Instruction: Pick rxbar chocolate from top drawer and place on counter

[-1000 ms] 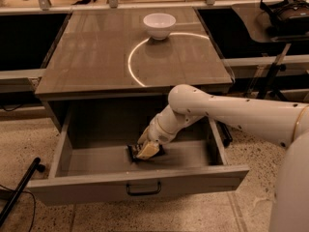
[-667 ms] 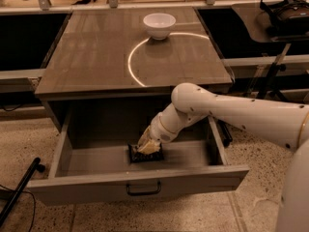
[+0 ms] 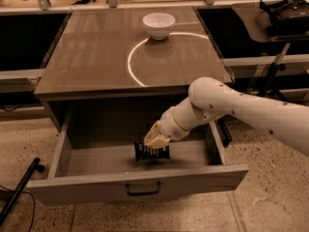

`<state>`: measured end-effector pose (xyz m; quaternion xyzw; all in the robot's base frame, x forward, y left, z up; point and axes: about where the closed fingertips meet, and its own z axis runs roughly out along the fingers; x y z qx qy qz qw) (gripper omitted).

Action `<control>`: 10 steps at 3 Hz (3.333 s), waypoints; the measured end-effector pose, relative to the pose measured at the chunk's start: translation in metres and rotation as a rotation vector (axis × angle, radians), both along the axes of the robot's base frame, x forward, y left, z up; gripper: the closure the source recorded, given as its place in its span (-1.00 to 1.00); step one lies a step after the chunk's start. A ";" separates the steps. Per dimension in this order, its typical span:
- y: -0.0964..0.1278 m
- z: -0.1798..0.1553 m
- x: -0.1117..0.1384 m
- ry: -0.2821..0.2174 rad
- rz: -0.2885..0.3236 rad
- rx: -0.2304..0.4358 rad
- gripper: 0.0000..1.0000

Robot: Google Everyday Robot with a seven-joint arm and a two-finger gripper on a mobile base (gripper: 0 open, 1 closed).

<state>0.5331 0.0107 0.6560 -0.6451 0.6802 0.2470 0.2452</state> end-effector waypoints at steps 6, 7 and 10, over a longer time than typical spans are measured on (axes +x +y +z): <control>-0.076 0.253 0.084 -0.432 0.000 -0.066 1.00; -0.078 0.272 0.089 -0.461 -0.006 -0.057 1.00; -0.084 0.278 0.147 -0.469 -0.143 -0.084 1.00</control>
Offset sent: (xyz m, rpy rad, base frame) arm 0.0168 -0.0630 0.1111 0.0446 -0.2041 -0.0501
